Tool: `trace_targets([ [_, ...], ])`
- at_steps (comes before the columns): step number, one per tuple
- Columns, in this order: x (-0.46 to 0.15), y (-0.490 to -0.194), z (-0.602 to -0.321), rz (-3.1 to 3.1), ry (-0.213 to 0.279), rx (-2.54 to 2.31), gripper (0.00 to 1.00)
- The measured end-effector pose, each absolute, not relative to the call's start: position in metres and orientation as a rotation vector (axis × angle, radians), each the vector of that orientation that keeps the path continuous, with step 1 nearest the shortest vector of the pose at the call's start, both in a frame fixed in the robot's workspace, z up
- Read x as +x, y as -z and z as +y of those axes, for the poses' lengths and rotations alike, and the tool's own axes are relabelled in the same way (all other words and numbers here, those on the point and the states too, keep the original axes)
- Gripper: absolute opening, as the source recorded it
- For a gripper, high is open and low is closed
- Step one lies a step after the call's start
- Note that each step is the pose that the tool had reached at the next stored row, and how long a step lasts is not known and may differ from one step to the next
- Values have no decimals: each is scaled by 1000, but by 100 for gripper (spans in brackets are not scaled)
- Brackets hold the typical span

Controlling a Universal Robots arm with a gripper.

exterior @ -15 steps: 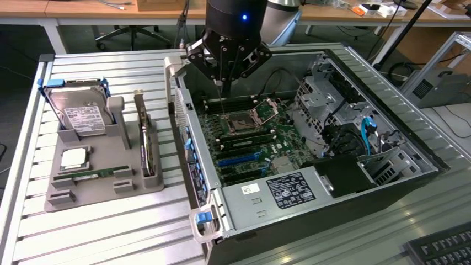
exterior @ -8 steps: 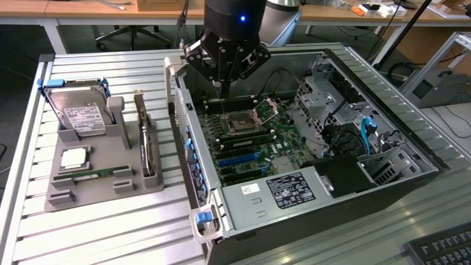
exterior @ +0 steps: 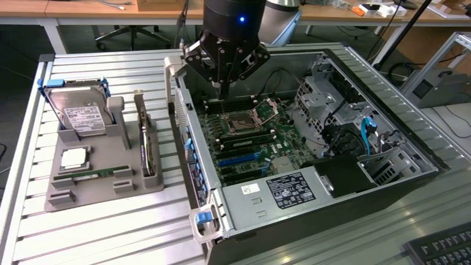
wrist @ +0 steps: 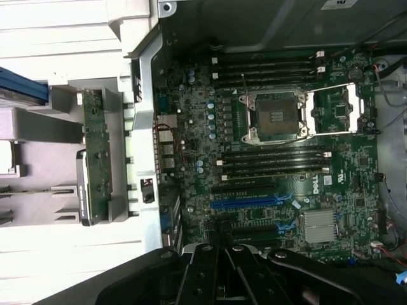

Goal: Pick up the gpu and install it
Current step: 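Reach for the gpu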

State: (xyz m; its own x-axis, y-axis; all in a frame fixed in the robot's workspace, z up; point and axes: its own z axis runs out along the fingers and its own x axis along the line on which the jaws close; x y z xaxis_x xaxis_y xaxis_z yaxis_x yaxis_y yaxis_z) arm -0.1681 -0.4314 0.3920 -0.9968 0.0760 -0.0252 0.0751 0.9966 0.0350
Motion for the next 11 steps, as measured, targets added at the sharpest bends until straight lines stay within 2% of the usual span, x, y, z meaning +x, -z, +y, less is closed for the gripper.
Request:
trace_targets([
  [11, -172, -392, -433, 3112, -53, 118, 11],
])
